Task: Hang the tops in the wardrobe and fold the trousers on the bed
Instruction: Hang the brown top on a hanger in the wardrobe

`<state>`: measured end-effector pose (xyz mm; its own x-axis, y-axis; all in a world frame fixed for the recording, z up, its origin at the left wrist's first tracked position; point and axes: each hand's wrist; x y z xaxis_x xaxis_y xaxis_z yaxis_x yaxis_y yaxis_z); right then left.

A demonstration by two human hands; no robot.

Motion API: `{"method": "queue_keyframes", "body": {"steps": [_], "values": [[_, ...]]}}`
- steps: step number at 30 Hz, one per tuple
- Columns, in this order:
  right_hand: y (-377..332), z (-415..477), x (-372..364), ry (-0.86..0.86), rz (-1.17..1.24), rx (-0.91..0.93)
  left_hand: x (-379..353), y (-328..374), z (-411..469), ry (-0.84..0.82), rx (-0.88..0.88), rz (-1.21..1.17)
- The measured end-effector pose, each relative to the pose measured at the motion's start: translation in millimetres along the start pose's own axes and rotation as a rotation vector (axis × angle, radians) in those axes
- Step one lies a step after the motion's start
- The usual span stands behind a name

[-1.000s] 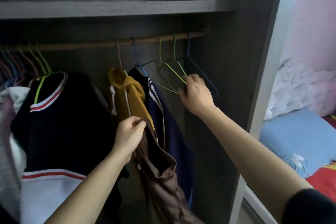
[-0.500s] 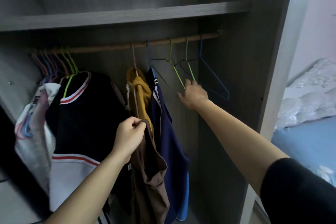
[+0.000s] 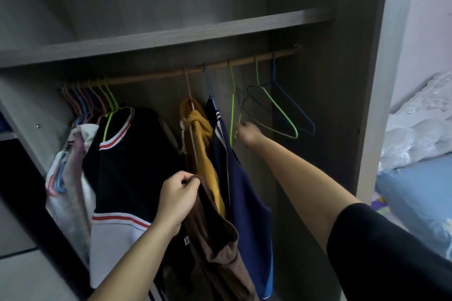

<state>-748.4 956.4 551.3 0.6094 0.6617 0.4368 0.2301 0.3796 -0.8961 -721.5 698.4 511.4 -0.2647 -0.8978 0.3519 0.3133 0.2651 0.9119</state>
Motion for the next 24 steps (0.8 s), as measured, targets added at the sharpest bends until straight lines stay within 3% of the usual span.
{"method": "queue_keyframes", "body": {"steps": [4,7,11,14,20,24], "values": [[-12,5,-13,0.098,0.199,-0.016,8,-5,-3,-0.029,-0.009,-0.004],[-14,10,-17,0.130,0.153,0.012,11,-9,-2,-0.050,-0.010,-0.007],[-20,4,-11,0.374,0.049,0.086,12,-16,2,-0.067,0.001,-0.040],[-13,-11,-7,0.449,0.106,0.220,7,-21,7,-0.065,-0.007,-0.022],[76,-81,-17,0.430,0.131,0.373,-14,-31,12,-0.056,-0.023,0.014],[139,-120,-24,0.333,0.129,0.241,-32,-38,16,-0.086,-0.017,0.090]]}}
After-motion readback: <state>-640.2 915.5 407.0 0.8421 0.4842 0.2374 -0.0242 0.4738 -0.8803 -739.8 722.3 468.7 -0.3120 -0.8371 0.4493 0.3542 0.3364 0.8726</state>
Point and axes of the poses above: each hand's wrist, its own z-axis towards the middle knuckle, its own x-axis out of the back of the hand, y = z × x
